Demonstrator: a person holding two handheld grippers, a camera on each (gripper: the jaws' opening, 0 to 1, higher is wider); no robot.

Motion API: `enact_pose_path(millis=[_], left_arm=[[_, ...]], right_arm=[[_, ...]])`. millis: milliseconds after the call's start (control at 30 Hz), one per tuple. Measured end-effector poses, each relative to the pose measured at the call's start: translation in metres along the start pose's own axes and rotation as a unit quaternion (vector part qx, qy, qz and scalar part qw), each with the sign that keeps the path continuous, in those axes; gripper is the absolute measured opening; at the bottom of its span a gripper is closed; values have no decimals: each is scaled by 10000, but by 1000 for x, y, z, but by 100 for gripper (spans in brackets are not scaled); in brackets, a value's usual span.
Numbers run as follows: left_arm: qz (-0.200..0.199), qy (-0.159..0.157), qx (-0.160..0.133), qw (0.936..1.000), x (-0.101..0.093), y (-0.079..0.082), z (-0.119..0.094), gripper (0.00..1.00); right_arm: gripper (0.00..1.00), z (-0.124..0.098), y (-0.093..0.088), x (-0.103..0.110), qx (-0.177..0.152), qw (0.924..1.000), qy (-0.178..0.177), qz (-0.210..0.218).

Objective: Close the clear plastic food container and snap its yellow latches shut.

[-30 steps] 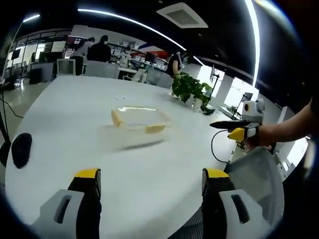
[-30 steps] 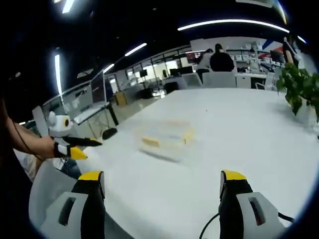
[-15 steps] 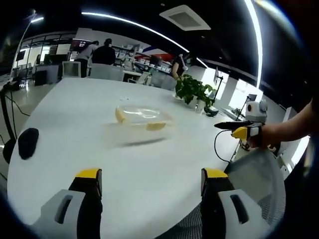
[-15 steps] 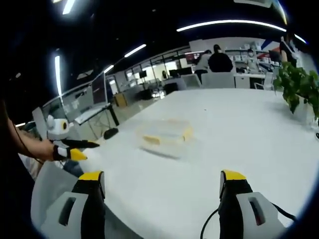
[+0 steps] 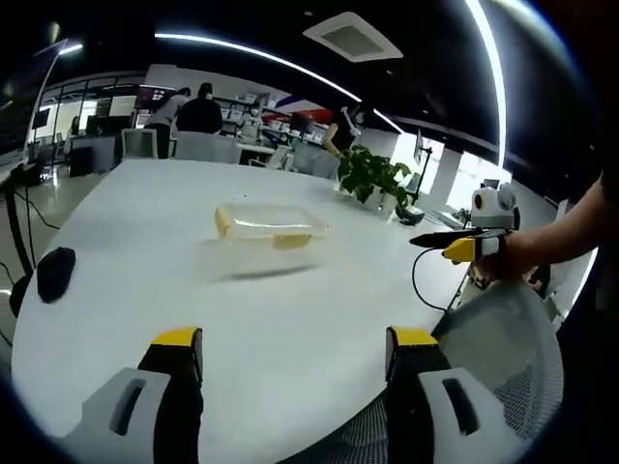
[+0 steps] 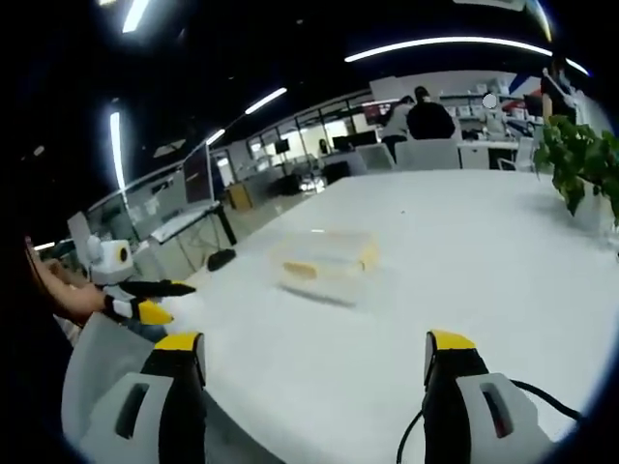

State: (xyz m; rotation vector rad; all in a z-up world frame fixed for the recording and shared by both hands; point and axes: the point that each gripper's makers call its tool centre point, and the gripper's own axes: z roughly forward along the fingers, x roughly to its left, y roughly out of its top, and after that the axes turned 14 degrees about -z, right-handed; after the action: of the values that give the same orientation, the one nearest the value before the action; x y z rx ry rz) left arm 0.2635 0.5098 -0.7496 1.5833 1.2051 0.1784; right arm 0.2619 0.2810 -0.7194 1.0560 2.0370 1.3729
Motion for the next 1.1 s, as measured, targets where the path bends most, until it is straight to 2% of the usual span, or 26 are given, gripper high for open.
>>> enact_pose_path(millis=[200, 333, 900, 1100], left_arm=[[303, 134, 101, 9994, 0, -4, -1, 73], [395, 103, 133, 9991, 0, -4, 0, 72], [432, 97, 385, 9983, 0, -12, 2, 70], [885, -99, 626, 9941, -11, -18, 6, 68]], right_arm=[[95, 7, -9, 14, 152, 9995, 238, -138], [94, 9, -12, 22, 215, 9987, 365, -272], [93, 9, -18, 29, 365, 9974, 501, -368], [93, 10, -21, 32, 450, 9964, 525, -488]])
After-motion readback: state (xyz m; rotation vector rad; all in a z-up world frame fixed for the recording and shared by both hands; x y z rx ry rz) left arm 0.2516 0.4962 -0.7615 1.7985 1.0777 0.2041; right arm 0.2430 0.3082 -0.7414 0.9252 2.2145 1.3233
